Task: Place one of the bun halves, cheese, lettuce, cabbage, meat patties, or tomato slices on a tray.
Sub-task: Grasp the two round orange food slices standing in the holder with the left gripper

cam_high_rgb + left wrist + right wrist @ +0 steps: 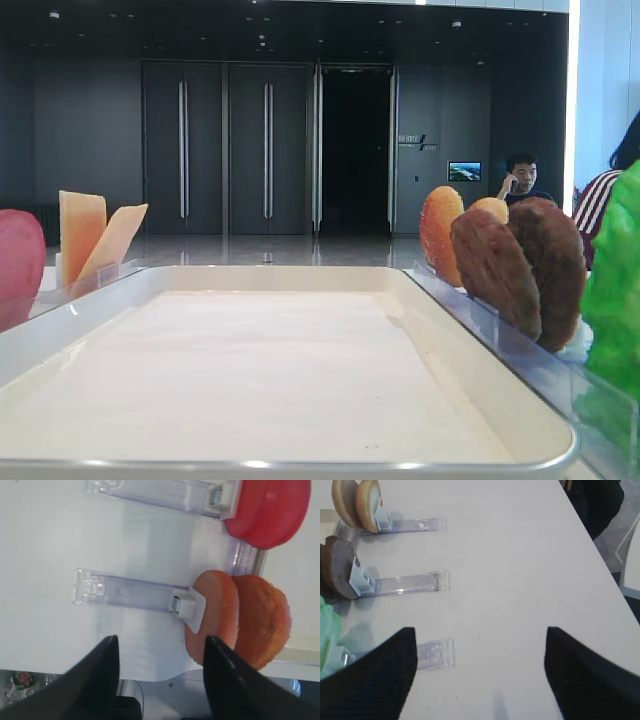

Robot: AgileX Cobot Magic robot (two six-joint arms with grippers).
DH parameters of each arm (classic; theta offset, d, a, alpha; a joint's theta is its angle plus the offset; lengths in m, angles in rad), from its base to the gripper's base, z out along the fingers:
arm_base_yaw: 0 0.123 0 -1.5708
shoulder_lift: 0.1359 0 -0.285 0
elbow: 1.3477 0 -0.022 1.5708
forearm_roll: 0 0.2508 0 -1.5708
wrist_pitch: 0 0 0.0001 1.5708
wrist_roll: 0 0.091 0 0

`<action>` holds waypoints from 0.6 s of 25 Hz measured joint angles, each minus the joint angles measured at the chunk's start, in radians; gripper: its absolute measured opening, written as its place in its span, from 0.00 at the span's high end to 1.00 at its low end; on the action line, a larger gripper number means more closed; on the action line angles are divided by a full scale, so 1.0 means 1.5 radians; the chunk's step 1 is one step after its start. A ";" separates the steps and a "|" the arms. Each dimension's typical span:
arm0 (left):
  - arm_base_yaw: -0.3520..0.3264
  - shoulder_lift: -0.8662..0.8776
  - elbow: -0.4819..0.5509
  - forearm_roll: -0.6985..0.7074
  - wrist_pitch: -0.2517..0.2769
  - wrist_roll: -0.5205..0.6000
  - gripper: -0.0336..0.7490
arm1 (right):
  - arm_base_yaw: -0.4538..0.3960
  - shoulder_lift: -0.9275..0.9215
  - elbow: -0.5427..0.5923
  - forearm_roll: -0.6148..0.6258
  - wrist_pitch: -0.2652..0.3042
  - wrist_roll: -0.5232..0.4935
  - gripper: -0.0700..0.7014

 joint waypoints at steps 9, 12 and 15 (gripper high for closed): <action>-0.108 0.008 0.000 0.030 0.000 -0.121 0.43 | 0.000 0.000 0.000 0.000 0.000 0.000 0.22; -0.175 0.025 0.000 0.030 -0.001 -0.161 0.43 | 0.000 0.000 0.000 0.000 0.000 0.000 0.22; -0.243 0.046 0.000 0.030 -0.002 -0.202 0.43 | 0.000 0.000 0.000 0.000 0.000 0.000 0.22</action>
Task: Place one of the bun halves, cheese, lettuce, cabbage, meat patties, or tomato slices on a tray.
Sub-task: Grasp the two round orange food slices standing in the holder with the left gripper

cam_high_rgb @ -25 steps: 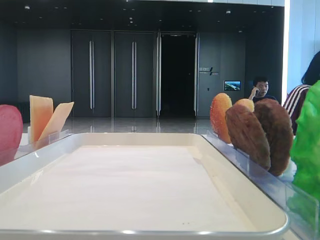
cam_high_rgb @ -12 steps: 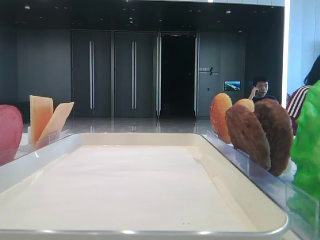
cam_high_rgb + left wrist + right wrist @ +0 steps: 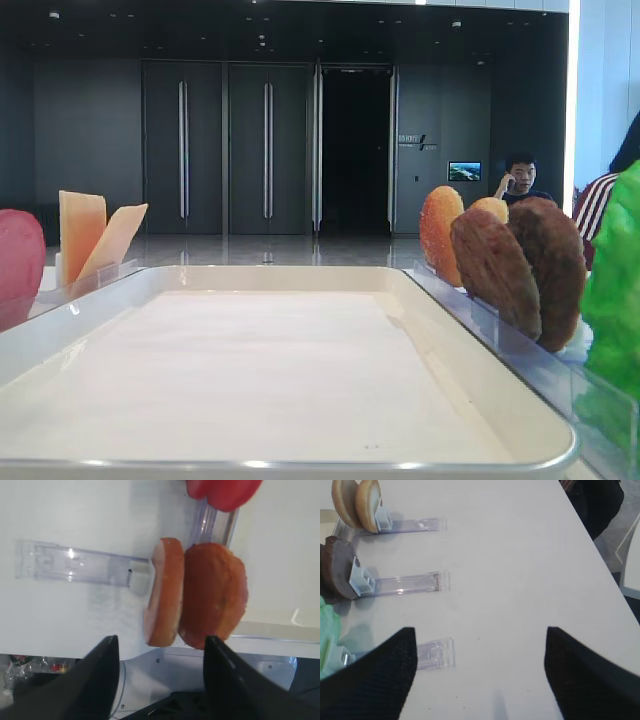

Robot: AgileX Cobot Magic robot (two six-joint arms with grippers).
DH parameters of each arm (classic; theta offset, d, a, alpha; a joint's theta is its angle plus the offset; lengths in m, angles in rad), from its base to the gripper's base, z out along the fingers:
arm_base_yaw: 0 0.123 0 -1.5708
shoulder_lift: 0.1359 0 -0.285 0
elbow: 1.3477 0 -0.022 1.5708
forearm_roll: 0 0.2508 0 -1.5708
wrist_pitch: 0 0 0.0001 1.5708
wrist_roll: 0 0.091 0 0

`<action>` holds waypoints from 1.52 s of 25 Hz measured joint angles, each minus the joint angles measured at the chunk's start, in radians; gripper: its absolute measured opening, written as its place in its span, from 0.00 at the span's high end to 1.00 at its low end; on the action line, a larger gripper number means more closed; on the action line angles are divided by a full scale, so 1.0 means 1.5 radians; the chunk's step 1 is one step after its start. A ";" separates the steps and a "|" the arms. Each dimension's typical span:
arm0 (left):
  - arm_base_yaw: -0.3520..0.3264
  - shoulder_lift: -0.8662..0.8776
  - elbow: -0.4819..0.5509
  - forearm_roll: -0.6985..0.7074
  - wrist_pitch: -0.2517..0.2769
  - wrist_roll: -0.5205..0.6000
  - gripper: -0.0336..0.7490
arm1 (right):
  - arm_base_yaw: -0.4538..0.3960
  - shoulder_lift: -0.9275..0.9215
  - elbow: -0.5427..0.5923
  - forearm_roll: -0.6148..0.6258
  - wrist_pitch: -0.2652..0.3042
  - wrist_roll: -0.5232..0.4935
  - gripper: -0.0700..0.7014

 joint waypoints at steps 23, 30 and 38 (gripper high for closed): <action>-0.176 0.118 -0.015 0.012 -0.072 -0.119 0.43 | 0.000 0.000 0.000 0.000 0.000 0.000 0.22; -0.176 0.141 -0.015 0.028 -0.080 -0.121 0.43 | 0.000 0.000 0.000 0.000 0.000 0.000 0.22; -0.176 0.173 -0.015 0.029 -0.095 -0.121 0.43 | 0.000 0.000 0.000 0.000 0.000 0.000 0.22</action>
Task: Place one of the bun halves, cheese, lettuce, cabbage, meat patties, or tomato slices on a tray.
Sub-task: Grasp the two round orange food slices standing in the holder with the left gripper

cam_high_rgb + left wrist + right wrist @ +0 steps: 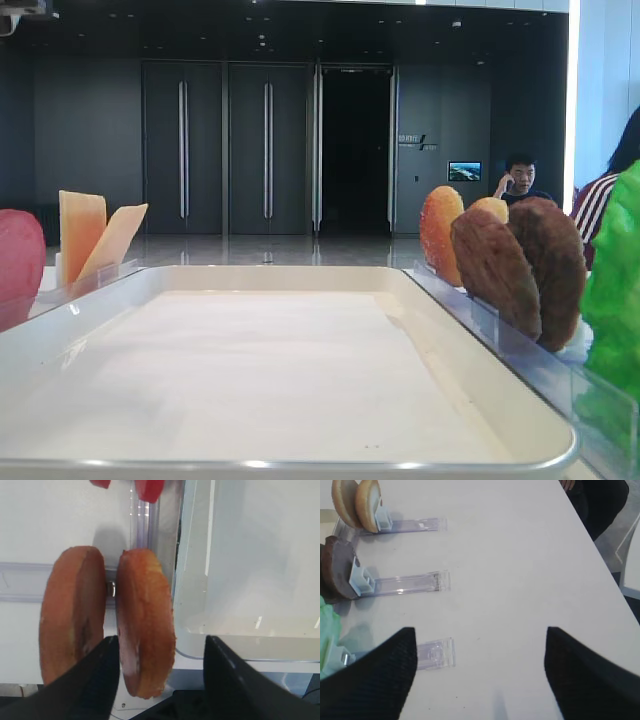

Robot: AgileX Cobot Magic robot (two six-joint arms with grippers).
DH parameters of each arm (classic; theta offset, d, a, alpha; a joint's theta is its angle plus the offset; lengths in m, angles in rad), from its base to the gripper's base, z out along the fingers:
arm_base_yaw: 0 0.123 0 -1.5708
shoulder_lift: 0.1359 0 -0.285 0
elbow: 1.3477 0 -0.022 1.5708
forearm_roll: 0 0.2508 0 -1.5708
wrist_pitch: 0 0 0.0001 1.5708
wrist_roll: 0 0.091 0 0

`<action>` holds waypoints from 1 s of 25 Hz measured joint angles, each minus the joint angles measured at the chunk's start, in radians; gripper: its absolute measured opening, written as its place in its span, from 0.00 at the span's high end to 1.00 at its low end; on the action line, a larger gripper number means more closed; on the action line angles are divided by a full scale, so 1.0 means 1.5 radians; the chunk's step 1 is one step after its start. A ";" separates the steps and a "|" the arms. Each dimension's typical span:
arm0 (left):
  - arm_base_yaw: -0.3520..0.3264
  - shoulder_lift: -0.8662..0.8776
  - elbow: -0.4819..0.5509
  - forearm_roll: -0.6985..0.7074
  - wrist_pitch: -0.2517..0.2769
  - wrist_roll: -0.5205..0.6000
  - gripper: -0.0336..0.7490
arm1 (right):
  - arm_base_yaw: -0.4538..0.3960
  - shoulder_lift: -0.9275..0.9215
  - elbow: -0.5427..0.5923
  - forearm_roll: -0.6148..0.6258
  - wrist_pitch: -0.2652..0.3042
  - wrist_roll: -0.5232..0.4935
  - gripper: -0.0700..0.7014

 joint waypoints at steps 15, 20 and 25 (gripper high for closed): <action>0.000 0.052 -0.001 0.000 -0.019 0.006 0.43 | 0.000 0.000 0.000 0.000 0.000 0.000 0.22; 0.000 0.074 -0.001 0.000 -0.019 0.012 0.43 | 0.000 0.000 0.000 0.000 0.000 0.000 0.22; 0.000 0.076 -0.001 0.000 -0.019 0.023 0.49 | 0.000 0.000 0.000 0.000 0.000 0.000 0.22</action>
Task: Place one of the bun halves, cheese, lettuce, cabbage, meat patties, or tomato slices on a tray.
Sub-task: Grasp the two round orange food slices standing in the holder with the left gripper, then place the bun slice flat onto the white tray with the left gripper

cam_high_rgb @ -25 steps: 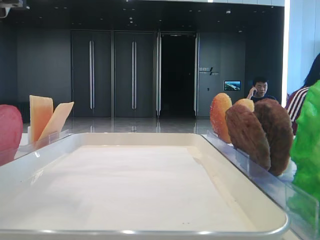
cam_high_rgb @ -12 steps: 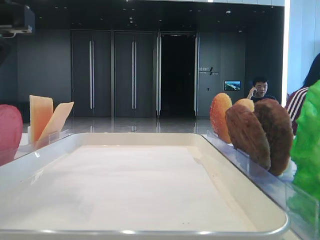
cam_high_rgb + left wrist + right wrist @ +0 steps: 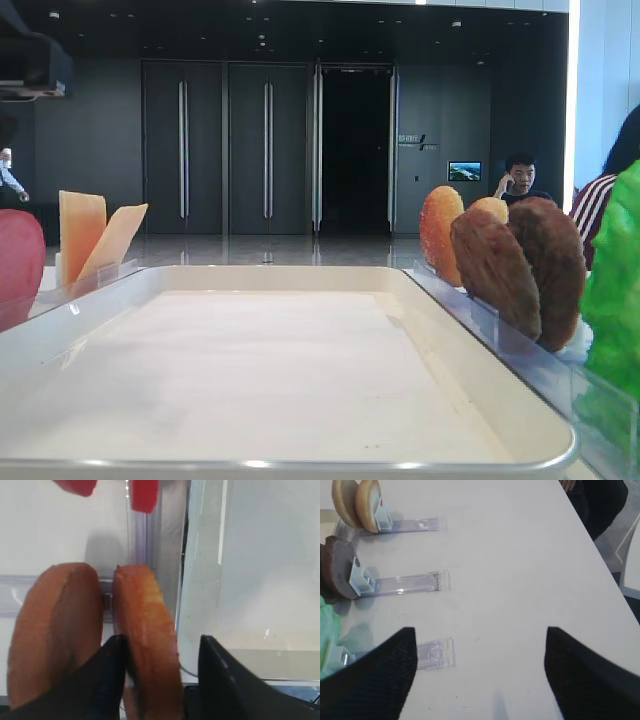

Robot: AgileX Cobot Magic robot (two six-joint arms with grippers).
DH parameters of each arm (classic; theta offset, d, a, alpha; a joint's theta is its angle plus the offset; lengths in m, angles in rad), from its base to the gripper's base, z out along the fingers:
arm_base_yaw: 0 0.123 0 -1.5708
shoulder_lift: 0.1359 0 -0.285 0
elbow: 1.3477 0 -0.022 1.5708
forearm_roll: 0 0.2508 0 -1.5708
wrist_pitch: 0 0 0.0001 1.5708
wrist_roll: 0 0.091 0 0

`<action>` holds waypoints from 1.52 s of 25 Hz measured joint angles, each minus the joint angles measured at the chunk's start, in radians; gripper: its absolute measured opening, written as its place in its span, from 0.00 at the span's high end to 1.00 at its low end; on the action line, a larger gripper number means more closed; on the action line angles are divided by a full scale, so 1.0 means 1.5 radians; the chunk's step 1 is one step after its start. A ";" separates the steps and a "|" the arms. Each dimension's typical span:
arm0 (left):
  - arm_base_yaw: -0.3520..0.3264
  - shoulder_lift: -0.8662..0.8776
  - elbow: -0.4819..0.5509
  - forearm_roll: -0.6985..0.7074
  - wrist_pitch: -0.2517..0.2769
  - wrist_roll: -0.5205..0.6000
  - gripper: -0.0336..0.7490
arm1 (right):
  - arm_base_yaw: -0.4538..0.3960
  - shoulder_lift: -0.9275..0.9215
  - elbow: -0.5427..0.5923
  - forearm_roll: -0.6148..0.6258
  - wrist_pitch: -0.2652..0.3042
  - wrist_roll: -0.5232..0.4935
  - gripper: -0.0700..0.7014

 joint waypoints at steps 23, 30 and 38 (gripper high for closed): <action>0.000 -0.130 -0.033 -0.061 0.053 0.030 0.79 | 0.000 0.000 0.000 0.000 0.000 0.000 0.22; 0.000 -0.238 -0.007 -0.162 -0.112 0.148 0.80 | 0.000 0.000 0.000 0.000 0.000 0.000 0.22; 0.047 -0.255 0.147 -0.486 -0.302 0.446 0.80 | 0.000 0.000 0.000 0.000 0.000 0.000 0.22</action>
